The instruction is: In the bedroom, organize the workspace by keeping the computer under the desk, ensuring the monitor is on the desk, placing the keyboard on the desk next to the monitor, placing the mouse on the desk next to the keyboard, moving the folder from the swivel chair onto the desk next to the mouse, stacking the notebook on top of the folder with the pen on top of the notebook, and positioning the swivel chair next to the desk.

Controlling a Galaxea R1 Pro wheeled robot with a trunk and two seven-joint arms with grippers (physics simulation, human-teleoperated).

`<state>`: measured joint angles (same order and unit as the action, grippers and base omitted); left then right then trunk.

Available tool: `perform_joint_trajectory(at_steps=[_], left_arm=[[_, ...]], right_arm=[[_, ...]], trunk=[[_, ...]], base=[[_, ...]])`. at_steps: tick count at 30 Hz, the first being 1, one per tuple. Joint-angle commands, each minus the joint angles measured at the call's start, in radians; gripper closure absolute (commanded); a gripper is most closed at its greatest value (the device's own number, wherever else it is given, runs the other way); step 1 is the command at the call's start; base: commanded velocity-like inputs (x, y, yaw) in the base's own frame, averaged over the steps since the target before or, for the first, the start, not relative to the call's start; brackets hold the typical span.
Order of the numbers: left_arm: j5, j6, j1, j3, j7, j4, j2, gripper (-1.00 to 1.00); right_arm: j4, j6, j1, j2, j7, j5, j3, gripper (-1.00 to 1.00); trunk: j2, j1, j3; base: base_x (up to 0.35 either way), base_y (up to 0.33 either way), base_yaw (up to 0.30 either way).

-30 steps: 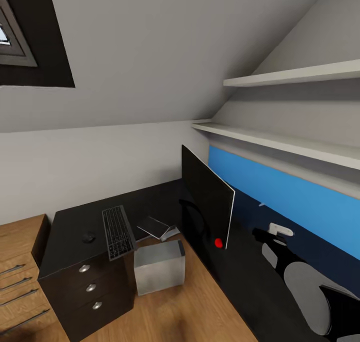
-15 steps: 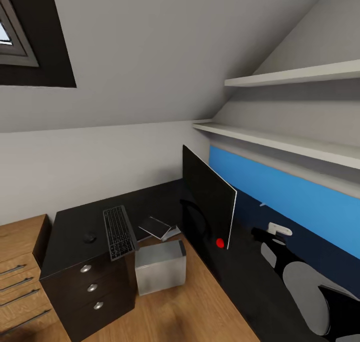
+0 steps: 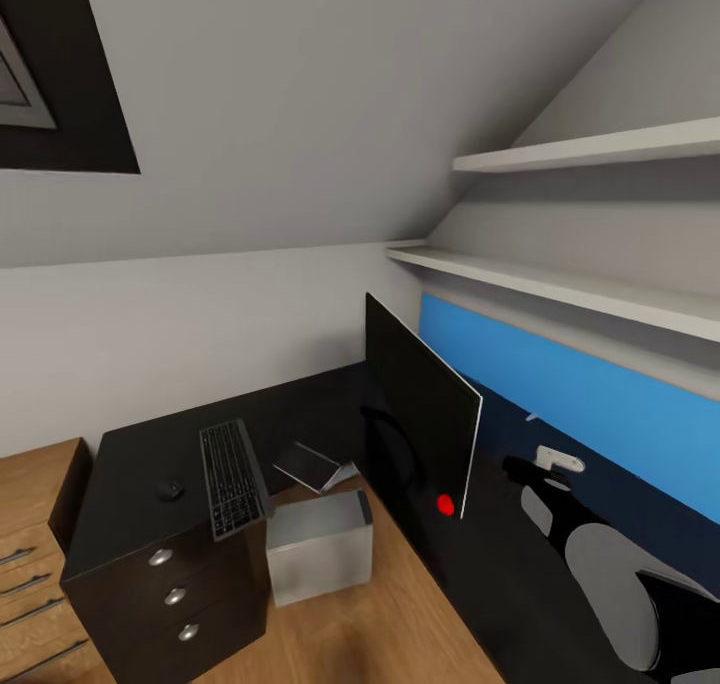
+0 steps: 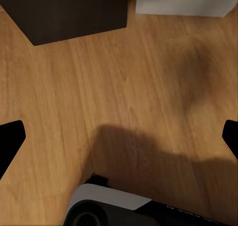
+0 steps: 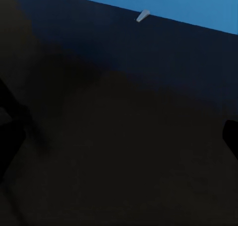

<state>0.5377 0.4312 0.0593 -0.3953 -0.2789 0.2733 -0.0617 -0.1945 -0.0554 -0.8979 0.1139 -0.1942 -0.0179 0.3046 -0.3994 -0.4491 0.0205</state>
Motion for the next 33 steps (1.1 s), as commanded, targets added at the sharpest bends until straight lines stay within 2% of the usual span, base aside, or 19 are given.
perform_joint_trajectory(at_steps=[1,11,16,18,22,33], left_arm=[[0.003,0.003,0.000,-0.009,-0.008,0.000,0.000,-1.00],[-0.004,-0.002,0.000,-0.013,-0.010,-0.001,0.000,-1.00],[-0.041,-0.006,0.000,-0.025,-0.011,-0.024,0.003,-1.00],[-0.073,-0.004,0.000,-0.028,-0.013,-0.068,0.003,-1.00],[-0.104,0.000,0.000,-0.030,-0.012,-0.125,0.004,-1.00],[-0.123,0.030,0.000,-0.030,-0.010,-0.196,0.016,-1.00]], right_arm=[[0.001,-0.004,-0.001,0.000,-0.001,-0.002,0.001,-1.00],[-0.003,-0.005,-0.001,0.001,-0.002,-0.001,0.001,-1.00],[-0.005,-0.006,-0.001,0.001,-0.003,-0.001,0.001,-1.00],[-0.006,-0.006,-0.001,0.001,-0.003,0.000,0.001,-1.00],[-0.008,-0.006,-0.001,0.002,-0.002,0.000,0.001,-1.00],[-0.009,-0.006,-0.001,0.003,-0.002,0.000,0.001,-1.00]], trunk=[[-0.001,-0.001,0.000],[-0.001,-0.001,0.000],[-0.001,-0.001,0.000],[-0.001,-0.001,0.000],[-0.001,-0.001,0.000],[-0.001,-0.001,0.000]], base=[[0.301,0.000,0.000],[0.249,0.000,0.000],[0.129,0.000,0.000],[0.046,0.000,0.000],[0.024,0.000,0.000],[0.005,0.000,0.000]])
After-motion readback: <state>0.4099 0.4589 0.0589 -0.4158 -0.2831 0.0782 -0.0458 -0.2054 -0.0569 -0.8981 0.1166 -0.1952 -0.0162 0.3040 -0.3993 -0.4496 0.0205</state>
